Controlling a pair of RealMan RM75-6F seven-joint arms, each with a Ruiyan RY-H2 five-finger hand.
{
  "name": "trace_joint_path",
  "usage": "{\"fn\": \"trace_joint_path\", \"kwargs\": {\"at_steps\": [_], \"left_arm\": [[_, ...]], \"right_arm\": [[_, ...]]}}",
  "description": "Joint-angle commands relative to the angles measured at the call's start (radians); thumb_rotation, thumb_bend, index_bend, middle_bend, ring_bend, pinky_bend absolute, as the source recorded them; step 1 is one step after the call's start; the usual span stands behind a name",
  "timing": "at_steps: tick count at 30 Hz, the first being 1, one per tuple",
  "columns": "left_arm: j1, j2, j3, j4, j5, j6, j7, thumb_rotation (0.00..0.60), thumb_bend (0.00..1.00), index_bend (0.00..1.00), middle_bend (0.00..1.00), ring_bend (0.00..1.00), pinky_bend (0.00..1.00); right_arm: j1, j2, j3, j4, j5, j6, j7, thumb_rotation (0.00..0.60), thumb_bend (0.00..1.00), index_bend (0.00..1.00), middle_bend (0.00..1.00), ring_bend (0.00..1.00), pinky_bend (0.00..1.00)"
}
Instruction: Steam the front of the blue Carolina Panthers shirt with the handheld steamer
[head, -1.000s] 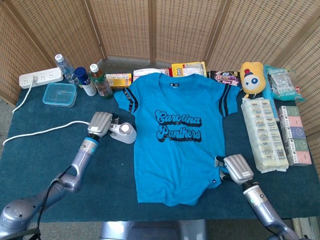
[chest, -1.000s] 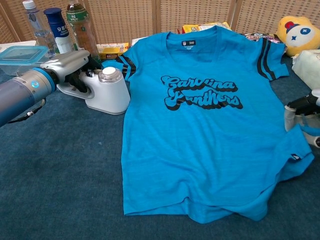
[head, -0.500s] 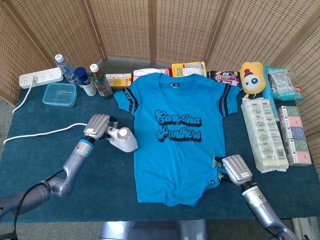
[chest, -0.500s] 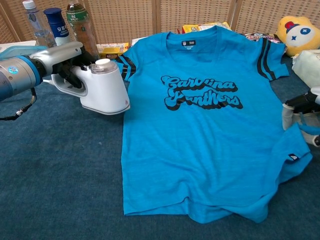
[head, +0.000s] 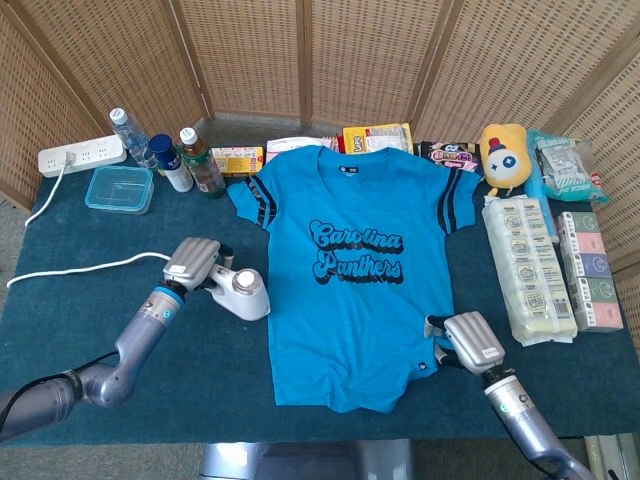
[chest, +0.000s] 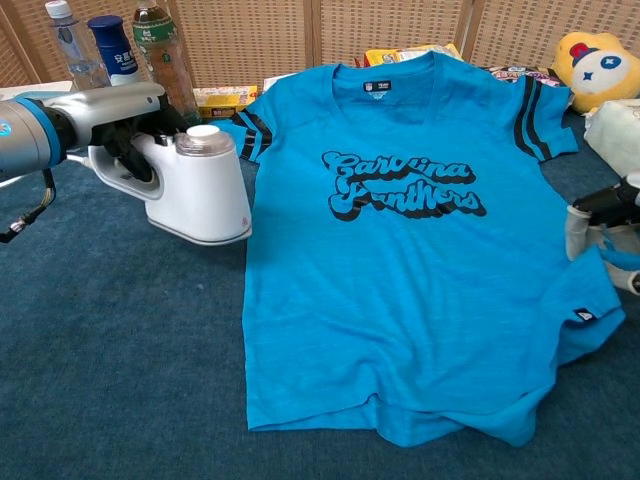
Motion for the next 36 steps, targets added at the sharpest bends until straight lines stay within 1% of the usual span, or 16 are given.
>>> {"fn": "trace_joint_path", "kwargs": {"at_steps": [1, 9, 13, 19, 22, 29, 36], "left_arm": [[-0.023, -0.051, 0.007, 0.01, 0.001, 0.032, 0.054, 0.6, 0.43, 0.7, 0.75, 0.69, 0.74], [-0.076, -0.155, 0.014, 0.062, -0.039, 0.027, 0.157, 0.6, 0.43, 0.7, 0.75, 0.69, 0.74], [-0.103, -0.2, 0.01, 0.081, -0.09, 0.027, 0.224, 0.6, 0.43, 0.7, 0.75, 0.69, 0.74], [-0.139, -0.238, -0.007, 0.072, -0.185, 0.03, 0.309, 0.6, 0.43, 0.7, 0.75, 0.69, 0.74], [-0.154, -0.252, -0.007, 0.069, -0.208, 0.037, 0.344, 0.6, 0.43, 0.7, 0.75, 0.69, 0.74], [-0.189, -0.294, 0.003, 0.072, -0.218, 0.063, 0.41, 0.6, 0.43, 0.7, 0.75, 0.69, 0.74], [-0.215, -0.344, 0.016, 0.081, -0.212, 0.073, 0.449, 0.6, 0.43, 0.7, 0.75, 0.69, 0.74]], "right_arm": [[-0.002, 0.002, -0.001, 0.0, -0.001, 0.004, 0.004, 0.6, 0.54, 0.72, 0.63, 0.7, 0.81], [-0.006, 0.01, 0.0, -0.004, -0.005, 0.014, 0.009, 0.6, 0.54, 0.72, 0.63, 0.7, 0.81], [-0.007, 0.014, 0.003, -0.01, -0.006, 0.019, 0.01, 0.6, 0.54, 0.72, 0.63, 0.7, 0.81], [-0.007, 0.018, 0.005, -0.011, -0.007, 0.021, 0.016, 0.6, 0.54, 0.72, 0.64, 0.7, 0.81], [-0.008, 0.02, 0.005, -0.01, -0.009, 0.023, 0.02, 0.6, 0.54, 0.72, 0.64, 0.7, 0.81], [-0.011, 0.023, 0.005, -0.003, -0.012, 0.031, 0.037, 0.6, 0.54, 0.72, 0.64, 0.7, 0.81], [-0.015, 0.028, 0.005, 0.004, -0.015, 0.039, 0.054, 0.6, 0.54, 0.72, 0.64, 0.7, 0.81]]}}
